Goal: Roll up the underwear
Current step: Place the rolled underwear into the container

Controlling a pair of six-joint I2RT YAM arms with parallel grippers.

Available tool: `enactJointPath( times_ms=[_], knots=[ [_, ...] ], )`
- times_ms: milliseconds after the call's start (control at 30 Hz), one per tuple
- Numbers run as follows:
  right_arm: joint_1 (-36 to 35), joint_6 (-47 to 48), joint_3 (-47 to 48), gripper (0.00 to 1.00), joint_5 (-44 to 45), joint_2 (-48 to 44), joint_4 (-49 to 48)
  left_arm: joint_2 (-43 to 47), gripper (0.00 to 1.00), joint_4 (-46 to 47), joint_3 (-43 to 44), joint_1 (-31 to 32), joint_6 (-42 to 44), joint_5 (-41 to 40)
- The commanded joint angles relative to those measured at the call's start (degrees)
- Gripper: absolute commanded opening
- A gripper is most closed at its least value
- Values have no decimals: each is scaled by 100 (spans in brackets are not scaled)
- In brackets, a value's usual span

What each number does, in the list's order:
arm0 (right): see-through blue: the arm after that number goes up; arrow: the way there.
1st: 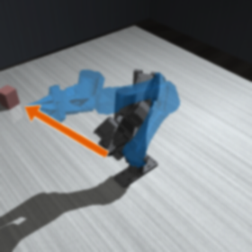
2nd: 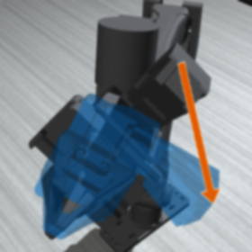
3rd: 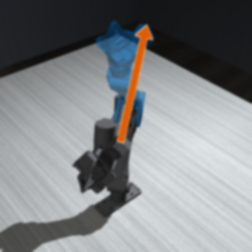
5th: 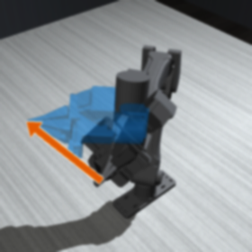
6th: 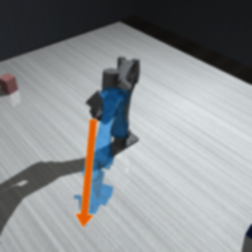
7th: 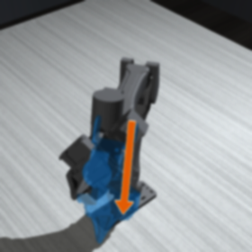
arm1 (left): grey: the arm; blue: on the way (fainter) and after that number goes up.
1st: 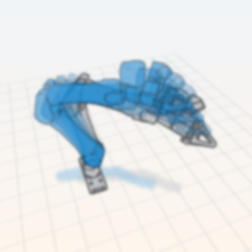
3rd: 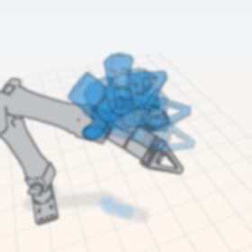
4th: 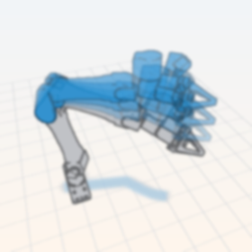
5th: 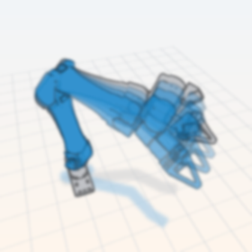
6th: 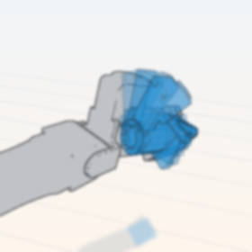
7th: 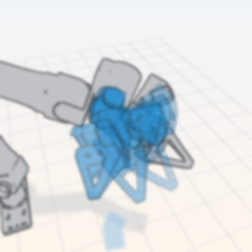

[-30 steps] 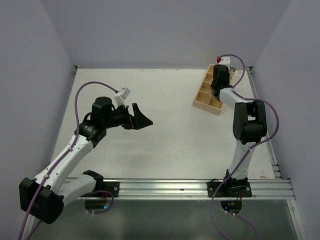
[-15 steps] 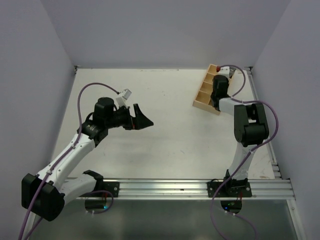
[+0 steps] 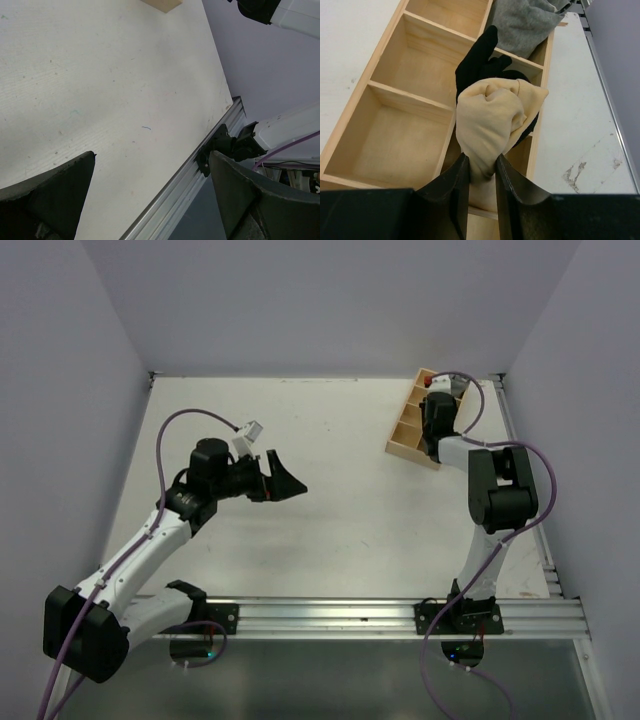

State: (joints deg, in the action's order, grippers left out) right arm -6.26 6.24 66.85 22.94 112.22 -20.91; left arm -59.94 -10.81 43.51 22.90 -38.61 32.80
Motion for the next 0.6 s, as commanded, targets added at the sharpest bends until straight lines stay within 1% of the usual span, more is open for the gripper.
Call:
enactJointPath(
  times_ms=[0,100,200,233,300,333,433,567],
  knots=[
    [-15,412,250,6,-439,-139,254,97,100,316,79,-22,-59,52],
    [-7,518,214,9,-589,-166,341,79,100,316,140,-22,-50,51],
    [2,571,276,14,-615,-131,473,62,100,299,176,-22,-33,43],
    [-7,580,319,21,-615,-96,500,53,100,299,193,-22,-33,43],
    [-7,571,372,32,-554,-69,561,53,100,290,220,-22,-33,43],
    [2,519,399,42,-519,-52,570,53,100,281,228,-22,-33,17],
    [-7,484,399,49,-597,-69,561,53,100,246,290,-22,-41,16],
    [2,370,531,54,-694,-95,746,53,100,167,448,-22,-41,-1]
  ],
)
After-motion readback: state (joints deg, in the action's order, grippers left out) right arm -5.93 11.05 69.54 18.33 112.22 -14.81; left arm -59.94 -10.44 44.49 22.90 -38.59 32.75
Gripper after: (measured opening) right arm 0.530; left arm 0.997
